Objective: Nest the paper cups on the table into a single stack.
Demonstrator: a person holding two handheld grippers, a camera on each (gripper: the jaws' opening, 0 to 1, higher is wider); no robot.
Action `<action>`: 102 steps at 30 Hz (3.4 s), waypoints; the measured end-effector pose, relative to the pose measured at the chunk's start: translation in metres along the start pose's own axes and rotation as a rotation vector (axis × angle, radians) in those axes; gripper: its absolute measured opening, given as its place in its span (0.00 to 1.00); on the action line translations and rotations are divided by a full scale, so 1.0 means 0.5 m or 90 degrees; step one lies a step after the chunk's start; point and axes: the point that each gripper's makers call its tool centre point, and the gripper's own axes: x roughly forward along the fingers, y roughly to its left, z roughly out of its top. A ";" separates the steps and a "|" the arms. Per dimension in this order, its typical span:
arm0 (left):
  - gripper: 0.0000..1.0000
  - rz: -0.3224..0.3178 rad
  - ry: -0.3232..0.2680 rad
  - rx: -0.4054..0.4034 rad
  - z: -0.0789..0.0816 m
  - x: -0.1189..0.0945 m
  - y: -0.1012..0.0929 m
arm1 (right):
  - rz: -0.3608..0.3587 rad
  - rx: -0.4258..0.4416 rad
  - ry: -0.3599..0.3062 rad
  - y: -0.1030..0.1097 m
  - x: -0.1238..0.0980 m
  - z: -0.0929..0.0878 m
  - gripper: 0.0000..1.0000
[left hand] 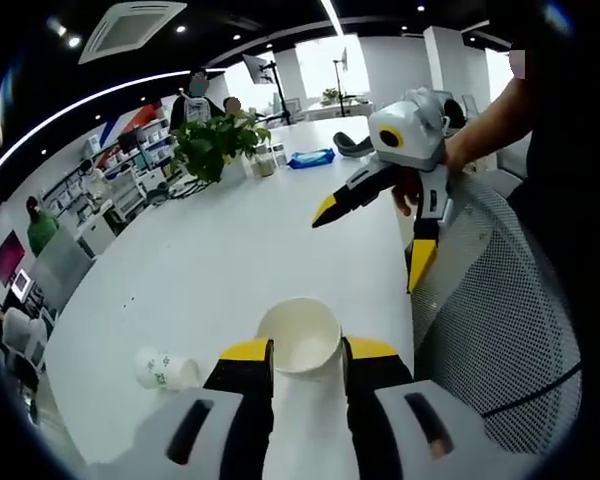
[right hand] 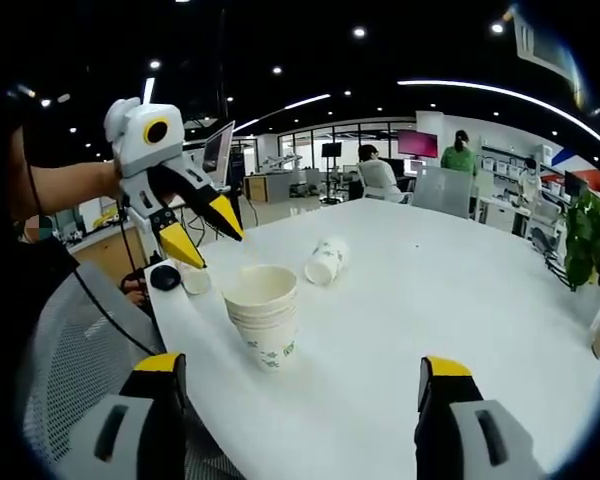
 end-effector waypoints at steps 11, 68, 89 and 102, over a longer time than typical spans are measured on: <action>0.32 0.011 0.001 -0.009 -0.038 -0.035 0.015 | 0.005 -0.004 -0.006 0.004 0.000 0.004 0.98; 0.41 -0.046 0.327 0.095 -0.421 -0.132 0.071 | 0.004 0.001 0.007 0.004 0.000 -0.003 0.94; 0.34 -0.052 0.362 0.129 -0.441 -0.135 0.064 | 0.005 -0.001 0.011 0.006 0.000 -0.004 0.92; 0.33 -0.026 0.338 0.147 -0.378 -0.131 0.055 | -0.003 0.025 -0.009 0.002 -0.018 0.019 0.90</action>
